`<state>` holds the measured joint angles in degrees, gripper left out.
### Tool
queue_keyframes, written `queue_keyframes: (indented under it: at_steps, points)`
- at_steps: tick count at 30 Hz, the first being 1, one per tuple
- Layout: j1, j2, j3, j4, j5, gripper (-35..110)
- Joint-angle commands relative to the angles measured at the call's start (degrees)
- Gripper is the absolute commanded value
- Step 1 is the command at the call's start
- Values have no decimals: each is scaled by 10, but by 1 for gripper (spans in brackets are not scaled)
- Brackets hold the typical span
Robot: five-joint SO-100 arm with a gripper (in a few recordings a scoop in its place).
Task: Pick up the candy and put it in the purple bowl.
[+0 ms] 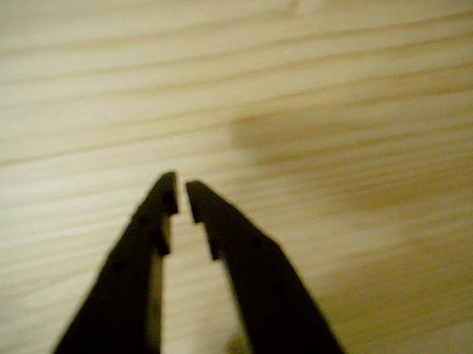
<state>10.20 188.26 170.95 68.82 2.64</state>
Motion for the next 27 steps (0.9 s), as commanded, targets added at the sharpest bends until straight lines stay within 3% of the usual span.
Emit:
queue_keyframes:
  at_steps: [1, 27]
  points:
    - [-20, 8, -8, 6, -12, -1]
    - [-12, 8, -8, 6, -5, -1]
